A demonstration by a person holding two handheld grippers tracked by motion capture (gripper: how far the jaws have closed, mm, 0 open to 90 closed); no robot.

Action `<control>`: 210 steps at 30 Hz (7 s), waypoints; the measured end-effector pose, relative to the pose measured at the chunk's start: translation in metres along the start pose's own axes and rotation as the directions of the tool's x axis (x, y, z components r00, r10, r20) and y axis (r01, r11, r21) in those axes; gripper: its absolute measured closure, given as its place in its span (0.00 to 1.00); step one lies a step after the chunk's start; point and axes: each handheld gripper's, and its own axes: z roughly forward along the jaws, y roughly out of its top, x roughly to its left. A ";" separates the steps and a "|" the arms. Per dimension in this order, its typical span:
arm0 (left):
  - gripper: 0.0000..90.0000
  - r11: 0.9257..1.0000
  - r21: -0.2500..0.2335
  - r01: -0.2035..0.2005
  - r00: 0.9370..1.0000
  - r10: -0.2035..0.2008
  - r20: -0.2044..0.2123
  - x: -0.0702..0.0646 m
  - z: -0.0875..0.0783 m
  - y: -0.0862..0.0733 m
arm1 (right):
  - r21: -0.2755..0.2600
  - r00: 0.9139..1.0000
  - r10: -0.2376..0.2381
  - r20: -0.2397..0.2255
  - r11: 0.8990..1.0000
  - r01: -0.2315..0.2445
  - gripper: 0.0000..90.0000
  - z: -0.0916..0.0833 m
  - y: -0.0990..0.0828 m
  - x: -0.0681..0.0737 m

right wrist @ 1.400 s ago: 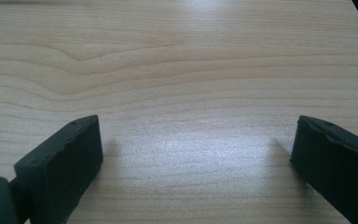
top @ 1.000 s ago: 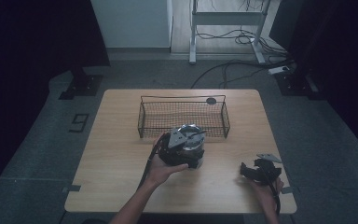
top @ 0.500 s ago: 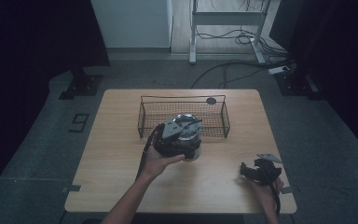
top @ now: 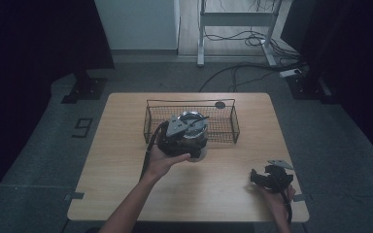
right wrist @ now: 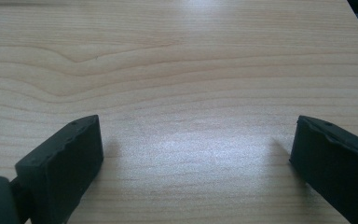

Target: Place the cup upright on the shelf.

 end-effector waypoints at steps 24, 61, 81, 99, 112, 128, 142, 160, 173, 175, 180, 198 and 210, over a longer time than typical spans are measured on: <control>0.04 1.000 -0.019 0.005 0.999 -0.006 -0.041 0.024 0.003 0.026 | -0.005 1.000 0.001 0.001 1.000 -0.001 0.03 0.000 0.000 0.000; 0.04 0.997 0.000 0.074 0.991 -0.073 -0.112 0.072 0.026 0.037 | -0.006 1.000 0.001 0.001 1.000 -0.001 0.03 0.000 0.000 0.000; 0.04 0.997 0.005 0.075 0.988 -0.073 -0.137 0.090 0.046 0.035 | -0.008 1.000 0.002 0.002 1.000 -0.002 0.04 0.000 0.000 -0.001; 0.04 0.990 0.053 0.131 0.976 -0.119 -0.180 0.114 0.073 0.025 | -0.009 1.000 0.003 0.003 1.000 -0.003 0.05 0.000 0.000 -0.001; 0.04 0.988 0.072 0.134 0.971 -0.116 -0.211 0.123 0.094 0.023 | -0.013 1.000 0.003 0.002 1.000 -0.003 0.06 0.000 0.000 -0.001; 0.04 0.983 0.116 0.141 0.965 -0.110 -0.238 0.122 0.123 0.010 | -0.015 1.000 0.004 0.005 1.000 -0.003 0.07 0.000 0.000 -0.001; 0.04 0.974 0.154 0.169 0.962 -0.130 -0.239 0.124 0.137 -0.011 | -0.016 1.000 0.002 0.005 1.000 -0.002 0.07 0.000 0.000 -0.001; 0.04 0.966 0.177 0.190 0.959 -0.144 -0.244 0.123 0.150 -0.029 | -0.016 1.000 0.003 0.005 1.000 -0.003 0.07 0.000 0.000 -0.001; 0.04 0.972 0.153 0.181 0.961 -0.142 -0.239 0.122 0.145 -0.037 | -0.016 1.000 0.003 0.005 1.000 -0.003 0.07 0.000 0.000 -0.001; 0.04 0.971 0.153 0.186 0.959 -0.146 -0.242 0.122 0.145 -0.038 | -0.016 1.000 0.003 0.006 1.000 -0.003 0.07 0.000 0.000 -0.001; 0.00 0.979 0.164 0.125 0.955 -0.074 -0.289 0.114 0.143 -0.039 | -0.016 1.000 0.003 0.005 1.000 -0.003 0.07 0.000 0.000 -0.001; 0.05 0.989 0.107 0.098 0.964 -0.068 -0.256 0.111 0.098 -0.028 | -0.016 1.000 0.004 0.007 1.000 -0.004 0.07 0.000 0.000 -0.001; 0.06 0.991 0.101 0.086 0.973 -0.061 -0.224 0.102 0.079 -0.034 | -0.015 1.000 0.007 0.008 1.000 -0.006 0.07 -0.001 0.000 -0.001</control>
